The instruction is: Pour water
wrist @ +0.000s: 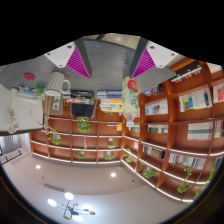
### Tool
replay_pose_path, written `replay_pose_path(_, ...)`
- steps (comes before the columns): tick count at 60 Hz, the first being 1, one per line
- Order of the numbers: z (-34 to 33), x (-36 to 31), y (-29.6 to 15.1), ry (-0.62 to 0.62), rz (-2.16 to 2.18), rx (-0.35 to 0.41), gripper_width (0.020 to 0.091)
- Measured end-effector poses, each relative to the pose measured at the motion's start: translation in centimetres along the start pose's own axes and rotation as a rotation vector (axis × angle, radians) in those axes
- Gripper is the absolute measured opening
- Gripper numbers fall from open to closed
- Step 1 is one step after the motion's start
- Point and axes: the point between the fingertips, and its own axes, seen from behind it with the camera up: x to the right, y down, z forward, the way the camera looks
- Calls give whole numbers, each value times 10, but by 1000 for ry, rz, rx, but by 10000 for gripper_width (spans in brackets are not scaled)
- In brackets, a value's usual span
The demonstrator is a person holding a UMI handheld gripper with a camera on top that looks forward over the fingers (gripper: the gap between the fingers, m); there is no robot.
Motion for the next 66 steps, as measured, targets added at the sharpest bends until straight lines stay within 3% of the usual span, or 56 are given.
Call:
replay_pose_path(7,10,-14,-10,-34,71,22,771)
replay_pose_path(10,61,-56,-16,-26,103,41,768)
replay_pose_path(18,111,-85,-25,5,147,44,767)
replay_pose_path(40,207,-95,-33,94,133,28,769)
replay_pose_path(45,216,-90,-34,128,118,23,689)
replay_pose_path(47,217,-82,-34,158,103,22,584)
replay_pose_path(48,218,-80,-35,174,94,23,497)
replay_pose_path(59,221,-77,-33,179,112,39,359)
replay_pose_path(66,221,-74,-35,162,145,55,358)
